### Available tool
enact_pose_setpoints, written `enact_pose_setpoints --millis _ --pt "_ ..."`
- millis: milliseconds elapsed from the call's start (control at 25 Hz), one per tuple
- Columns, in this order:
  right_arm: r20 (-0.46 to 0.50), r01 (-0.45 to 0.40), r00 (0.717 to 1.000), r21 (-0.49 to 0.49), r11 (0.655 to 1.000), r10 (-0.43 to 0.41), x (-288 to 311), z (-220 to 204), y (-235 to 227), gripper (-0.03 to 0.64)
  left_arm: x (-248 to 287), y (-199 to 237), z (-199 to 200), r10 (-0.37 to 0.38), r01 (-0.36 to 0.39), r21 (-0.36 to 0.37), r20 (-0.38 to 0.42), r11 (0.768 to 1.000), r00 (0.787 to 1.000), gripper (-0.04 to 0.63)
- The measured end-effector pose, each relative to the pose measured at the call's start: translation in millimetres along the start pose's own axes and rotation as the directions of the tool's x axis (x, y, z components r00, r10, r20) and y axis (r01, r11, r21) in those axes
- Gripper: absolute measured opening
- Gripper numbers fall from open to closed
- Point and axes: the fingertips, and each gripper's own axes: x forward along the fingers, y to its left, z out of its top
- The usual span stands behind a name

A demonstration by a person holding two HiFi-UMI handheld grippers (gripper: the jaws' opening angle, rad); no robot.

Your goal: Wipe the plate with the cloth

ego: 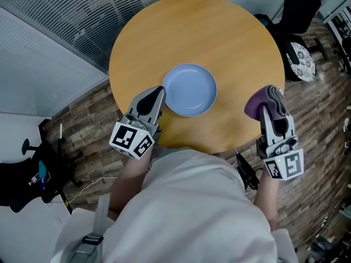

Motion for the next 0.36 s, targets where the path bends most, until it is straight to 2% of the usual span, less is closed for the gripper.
enact_pose_setpoints --millis 360 --pt "0.007 -0.003 1.000 -0.025 1.000 0.003 2.3 7.0 3.2 0.092 -4.9 3.5 -5.1 0.000 0.000 0.014 -0.012 1.000 1.000 0.012"
